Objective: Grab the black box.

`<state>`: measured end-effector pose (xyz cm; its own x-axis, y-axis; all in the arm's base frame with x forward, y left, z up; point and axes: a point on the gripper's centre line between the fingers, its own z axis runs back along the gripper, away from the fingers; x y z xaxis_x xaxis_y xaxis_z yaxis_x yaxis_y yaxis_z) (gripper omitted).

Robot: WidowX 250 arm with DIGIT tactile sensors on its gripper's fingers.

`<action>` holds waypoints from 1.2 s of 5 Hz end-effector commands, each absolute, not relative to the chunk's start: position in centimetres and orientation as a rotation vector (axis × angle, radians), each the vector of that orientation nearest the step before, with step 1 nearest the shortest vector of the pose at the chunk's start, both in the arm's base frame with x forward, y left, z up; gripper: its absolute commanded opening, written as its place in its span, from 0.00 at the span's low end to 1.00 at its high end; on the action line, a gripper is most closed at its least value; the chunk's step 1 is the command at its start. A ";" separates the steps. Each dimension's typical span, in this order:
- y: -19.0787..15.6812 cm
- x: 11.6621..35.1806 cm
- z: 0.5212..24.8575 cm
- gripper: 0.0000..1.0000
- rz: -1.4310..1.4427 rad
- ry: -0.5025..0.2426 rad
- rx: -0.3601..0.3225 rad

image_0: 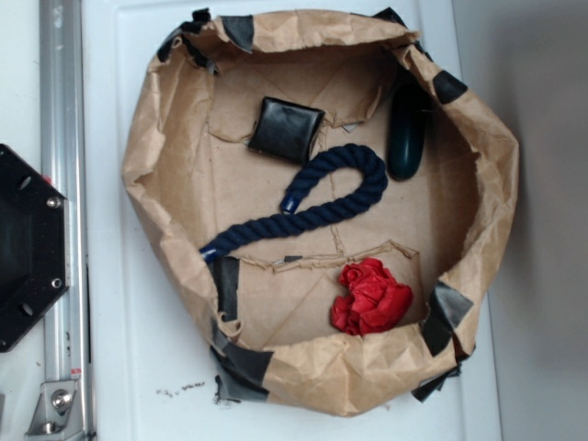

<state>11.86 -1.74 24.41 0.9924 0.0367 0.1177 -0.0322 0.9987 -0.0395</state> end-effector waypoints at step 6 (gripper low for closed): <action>5.6 22.4 4.5 1.00 -0.338 0.097 0.101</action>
<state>22.44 5.47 3.98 0.9329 -0.3285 -0.1476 0.3405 0.9380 0.0646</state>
